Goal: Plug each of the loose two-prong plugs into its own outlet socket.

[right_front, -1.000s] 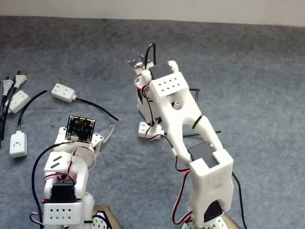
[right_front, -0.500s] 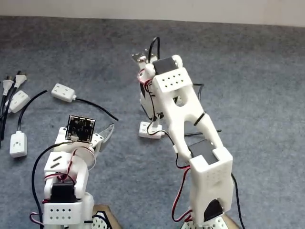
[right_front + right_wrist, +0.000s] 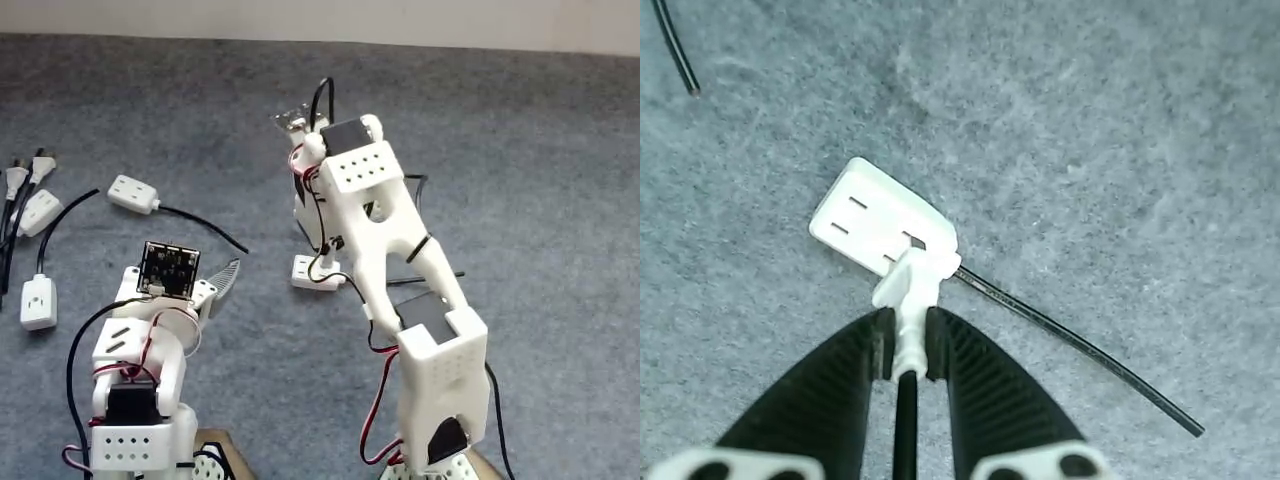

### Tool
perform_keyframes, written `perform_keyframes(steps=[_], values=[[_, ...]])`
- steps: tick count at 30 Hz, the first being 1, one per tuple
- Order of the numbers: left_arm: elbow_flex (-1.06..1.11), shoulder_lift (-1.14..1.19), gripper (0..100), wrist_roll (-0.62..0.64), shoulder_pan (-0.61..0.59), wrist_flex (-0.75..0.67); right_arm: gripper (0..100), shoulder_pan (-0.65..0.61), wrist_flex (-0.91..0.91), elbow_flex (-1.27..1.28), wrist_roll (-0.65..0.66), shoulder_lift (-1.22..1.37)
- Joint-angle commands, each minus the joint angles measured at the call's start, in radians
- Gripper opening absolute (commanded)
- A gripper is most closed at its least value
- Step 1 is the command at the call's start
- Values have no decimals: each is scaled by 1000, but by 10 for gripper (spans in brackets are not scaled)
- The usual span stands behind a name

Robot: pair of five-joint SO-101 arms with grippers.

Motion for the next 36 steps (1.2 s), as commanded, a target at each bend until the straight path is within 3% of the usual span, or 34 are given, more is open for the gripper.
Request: perform_keyframes(steps=[1, 25, 36], values=[[-8, -12, 351, 6, 13, -21, 9, 10, 19, -2, 11, -10], [-13, -12, 351, 11, 8, -21, 9, -45, -42, 12, -8, 99], [-38, -12, 351, 14, -22, -23, 9, -58, -122, 18, -21, 312]])
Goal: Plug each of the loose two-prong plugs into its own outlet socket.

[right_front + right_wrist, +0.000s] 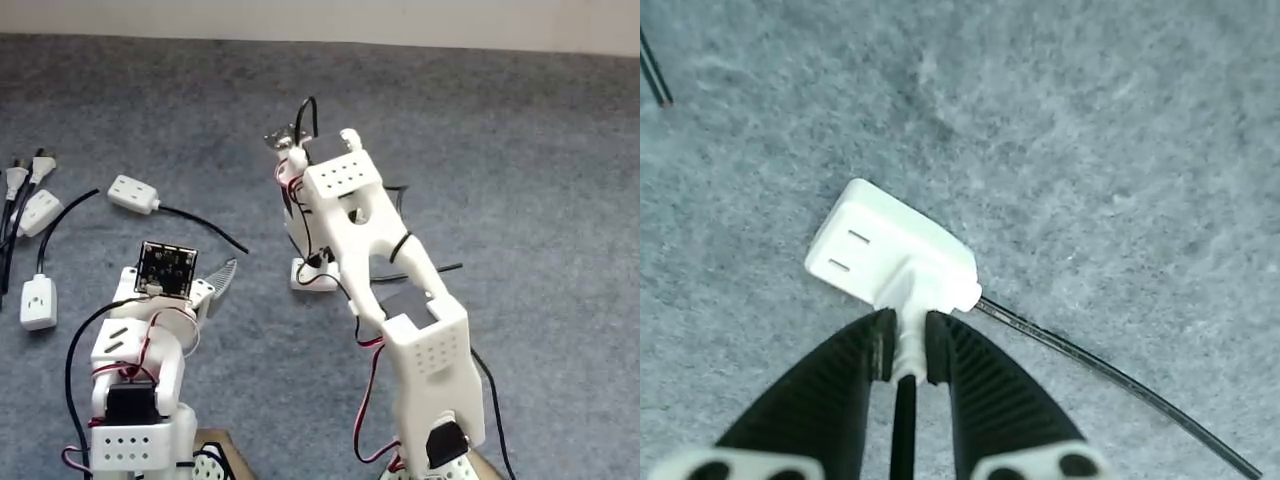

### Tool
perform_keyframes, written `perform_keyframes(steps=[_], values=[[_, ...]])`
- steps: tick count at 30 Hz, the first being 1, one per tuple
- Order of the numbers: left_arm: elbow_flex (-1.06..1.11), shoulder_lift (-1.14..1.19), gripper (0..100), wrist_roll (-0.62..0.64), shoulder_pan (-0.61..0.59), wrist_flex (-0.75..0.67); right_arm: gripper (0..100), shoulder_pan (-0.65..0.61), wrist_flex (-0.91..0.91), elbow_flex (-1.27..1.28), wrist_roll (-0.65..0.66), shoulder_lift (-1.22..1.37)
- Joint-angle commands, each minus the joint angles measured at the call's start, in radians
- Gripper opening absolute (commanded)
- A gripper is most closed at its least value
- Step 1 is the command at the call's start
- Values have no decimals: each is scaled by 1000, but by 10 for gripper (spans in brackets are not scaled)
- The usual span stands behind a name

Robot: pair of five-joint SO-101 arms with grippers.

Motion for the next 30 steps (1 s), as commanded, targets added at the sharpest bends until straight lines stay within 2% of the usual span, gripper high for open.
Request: perform_keyframes(steps=[1, 8, 16, 20, 30], values=[[-39, -12, 351, 14, -10, -23, 9, -24, -42, 13, -21, 71], [-39, -12, 351, 14, -12, -23, 12, -73, 19, -28, -26, 58], [-39, -12, 351, 14, -13, -23, 9, -74, 99, -107, -20, 42], [-38, -12, 351, 14, -13, -23, 8, -58, 38, -111, -20, 35], [-36, -12, 351, 14, -30, -25, 8, 59, 27, -387, 6, 41]])
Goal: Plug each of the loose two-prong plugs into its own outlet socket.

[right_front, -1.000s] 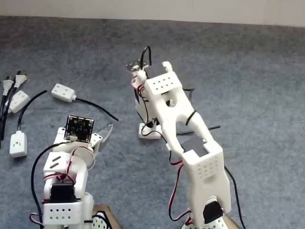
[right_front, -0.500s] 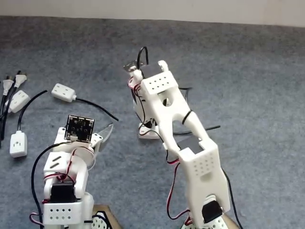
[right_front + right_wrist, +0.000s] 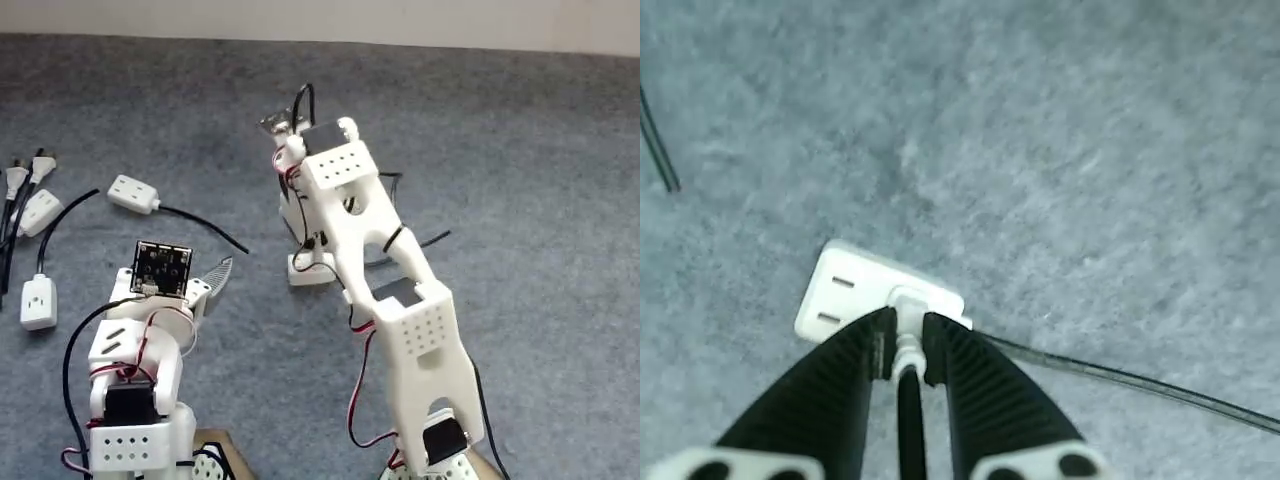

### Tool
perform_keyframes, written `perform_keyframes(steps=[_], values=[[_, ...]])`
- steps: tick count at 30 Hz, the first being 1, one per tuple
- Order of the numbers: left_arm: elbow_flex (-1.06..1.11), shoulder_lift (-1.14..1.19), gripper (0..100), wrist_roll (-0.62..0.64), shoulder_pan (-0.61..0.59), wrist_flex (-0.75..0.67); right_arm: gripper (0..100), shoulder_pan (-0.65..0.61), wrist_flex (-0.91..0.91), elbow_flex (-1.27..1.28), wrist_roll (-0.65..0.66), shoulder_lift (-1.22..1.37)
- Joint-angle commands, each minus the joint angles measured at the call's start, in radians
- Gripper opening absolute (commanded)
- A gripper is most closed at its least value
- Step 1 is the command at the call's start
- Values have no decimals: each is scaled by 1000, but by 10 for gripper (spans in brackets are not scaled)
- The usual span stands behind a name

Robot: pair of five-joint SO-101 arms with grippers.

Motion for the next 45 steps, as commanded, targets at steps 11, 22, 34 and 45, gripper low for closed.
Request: perform_keyframes(steps=[11, 22, 34, 45], values=[[-42, -12, 351, 8, -10, -25, 8, 50, 45, -372, 11, -12], [-68, -12, 351, -38, -186, -20, 8, 91, -363, -409, 81, 157], [-68, -12, 351, -41, -186, 35, 8, 246, -750, -401, 77, 209], [-73, -12, 351, -91, -188, 84, 95, 239, -871, -409, 80, 337]])
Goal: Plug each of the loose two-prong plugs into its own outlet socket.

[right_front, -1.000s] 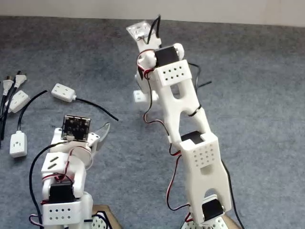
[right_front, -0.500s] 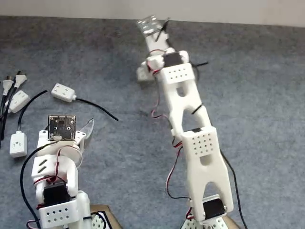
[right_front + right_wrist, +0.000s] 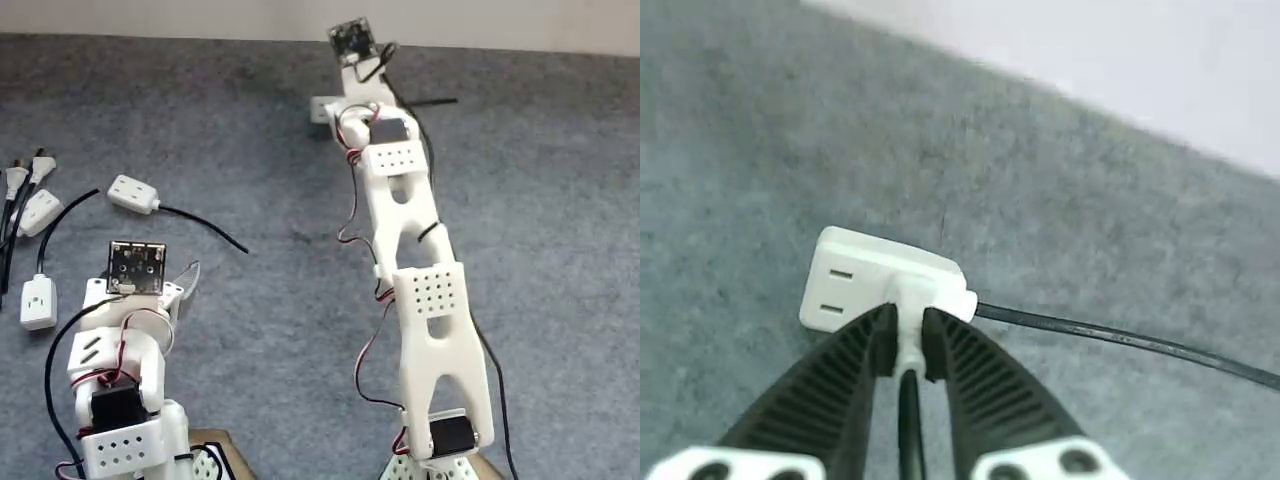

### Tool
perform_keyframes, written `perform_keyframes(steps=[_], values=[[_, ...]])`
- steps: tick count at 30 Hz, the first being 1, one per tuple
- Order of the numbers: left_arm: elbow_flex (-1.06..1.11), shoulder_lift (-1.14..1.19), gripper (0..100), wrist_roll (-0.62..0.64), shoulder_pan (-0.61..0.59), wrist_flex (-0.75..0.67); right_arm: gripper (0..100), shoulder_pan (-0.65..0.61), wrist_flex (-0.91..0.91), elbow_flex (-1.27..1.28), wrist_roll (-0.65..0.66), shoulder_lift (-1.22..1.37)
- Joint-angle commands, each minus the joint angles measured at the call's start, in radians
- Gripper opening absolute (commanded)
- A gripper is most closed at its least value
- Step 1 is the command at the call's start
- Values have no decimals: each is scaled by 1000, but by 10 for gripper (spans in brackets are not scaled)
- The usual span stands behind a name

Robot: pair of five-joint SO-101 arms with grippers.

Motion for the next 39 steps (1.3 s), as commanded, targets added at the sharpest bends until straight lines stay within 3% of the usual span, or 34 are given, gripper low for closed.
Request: perform_keyframes(steps=[1, 3, 10, 16, 21, 26, 30, 34, 39], values=[[-45, -12, 351, -15, -15, 3, 131, 2, 81, -50, 12, -36], [-48, -12, 351, -12, -15, 0, 174, -15, 214, -85, 12, -51], [-38, -12, 351, -12, -13, 2, 176, -111, 556, -231, 11, -102], [-36, -2, 351, -9, -15, 5, 176, -248, 969, -236, 8, -206], [-39, -1, 351, 21, -45, 68, 176, -308, 952, 1, 43, -295], [-101, -1, 351, 18, -206, 97, 176, -369, 960, 77, 121, -312], [-105, 1, 351, -34, -305, -21, 176, -355, 961, 229, 49, -332], [-71, 15, 351, -38, -306, -115, 176, -318, 960, 401, -12, -512], [-205, 251, 351, -38, -274, -3, 176, -306, 952, 581, -15, -837]])
